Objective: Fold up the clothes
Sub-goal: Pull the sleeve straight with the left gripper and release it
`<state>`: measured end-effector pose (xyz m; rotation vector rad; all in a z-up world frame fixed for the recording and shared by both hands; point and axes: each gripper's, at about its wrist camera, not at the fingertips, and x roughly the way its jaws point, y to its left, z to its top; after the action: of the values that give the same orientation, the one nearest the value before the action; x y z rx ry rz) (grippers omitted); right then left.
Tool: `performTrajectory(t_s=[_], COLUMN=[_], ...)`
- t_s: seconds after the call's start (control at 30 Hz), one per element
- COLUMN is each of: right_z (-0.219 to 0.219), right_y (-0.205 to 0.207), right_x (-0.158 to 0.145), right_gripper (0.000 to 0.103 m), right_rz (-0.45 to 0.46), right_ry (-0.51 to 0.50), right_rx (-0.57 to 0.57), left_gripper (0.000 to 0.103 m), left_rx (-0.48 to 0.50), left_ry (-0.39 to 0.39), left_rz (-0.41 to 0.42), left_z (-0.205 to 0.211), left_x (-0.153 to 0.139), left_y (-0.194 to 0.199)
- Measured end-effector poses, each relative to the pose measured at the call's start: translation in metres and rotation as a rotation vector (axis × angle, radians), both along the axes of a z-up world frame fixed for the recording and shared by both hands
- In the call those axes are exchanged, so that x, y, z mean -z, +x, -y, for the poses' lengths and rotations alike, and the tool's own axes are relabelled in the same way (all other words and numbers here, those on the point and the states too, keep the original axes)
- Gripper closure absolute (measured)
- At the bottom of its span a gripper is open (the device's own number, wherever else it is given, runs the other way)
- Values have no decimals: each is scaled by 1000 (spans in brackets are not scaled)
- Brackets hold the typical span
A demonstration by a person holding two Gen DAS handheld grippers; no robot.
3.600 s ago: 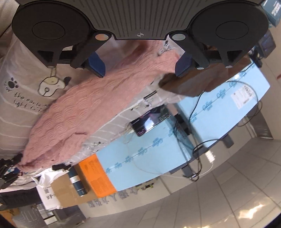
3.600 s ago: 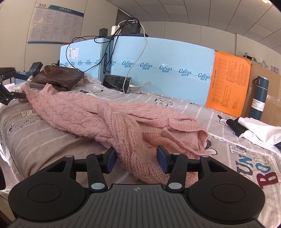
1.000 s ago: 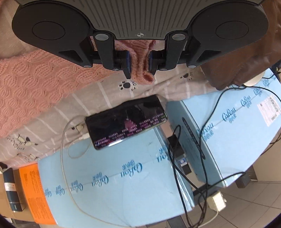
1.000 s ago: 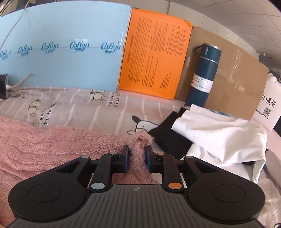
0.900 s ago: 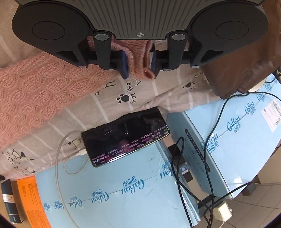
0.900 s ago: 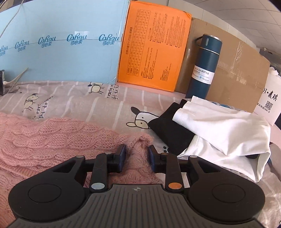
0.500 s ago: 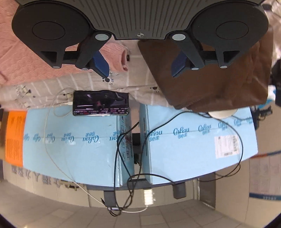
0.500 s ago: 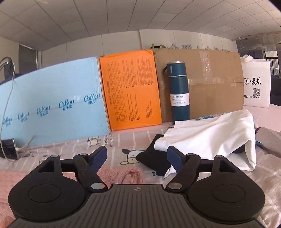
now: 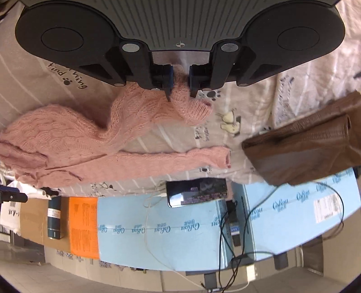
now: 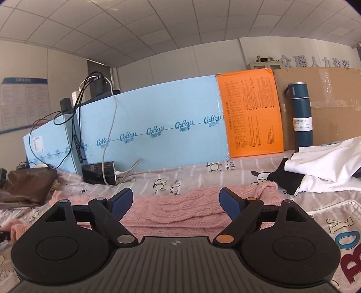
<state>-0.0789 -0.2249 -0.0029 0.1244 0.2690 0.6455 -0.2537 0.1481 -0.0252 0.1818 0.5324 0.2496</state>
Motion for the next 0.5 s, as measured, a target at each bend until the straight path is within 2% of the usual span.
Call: performTrajectory(t_s=[0.07, 0.17, 0.23, 0.27, 0.33, 0.37, 0.43, 0.5], right_z=[-1, 1, 4, 6, 11, 13, 22, 29], right_y=[0, 6, 10, 14, 18, 18, 16, 7], right_x=[5, 7, 9, 11, 13, 13, 10, 3], right_gripper=[20, 20, 20, 20, 20, 20, 20, 20], right_rz=[-22, -66, -93, -105, -121, -124, -112, -89], right_ry=[-9, 13, 25, 31, 54, 68, 114, 146], right_rx=[-9, -3, 0, 2, 20, 34, 60, 69], left_gripper=[92, 86, 72, 66, 26, 22, 21, 16], left_rx=[-63, -97, -113, -129, -215, -257, -355, -363], left_ry=[65, 46, 68, 93, 150, 167, 176, 119], left_rz=[25, -24, -90, -90, -65, -39, 32, 123], left_z=[-11, -31, -35, -35, -37, -39, -40, -35], left_x=[-6, -3, 6, 9, 7, 4, -7, -19], left_y=[3, 10, 17, 18, 17, 17, 14, 6])
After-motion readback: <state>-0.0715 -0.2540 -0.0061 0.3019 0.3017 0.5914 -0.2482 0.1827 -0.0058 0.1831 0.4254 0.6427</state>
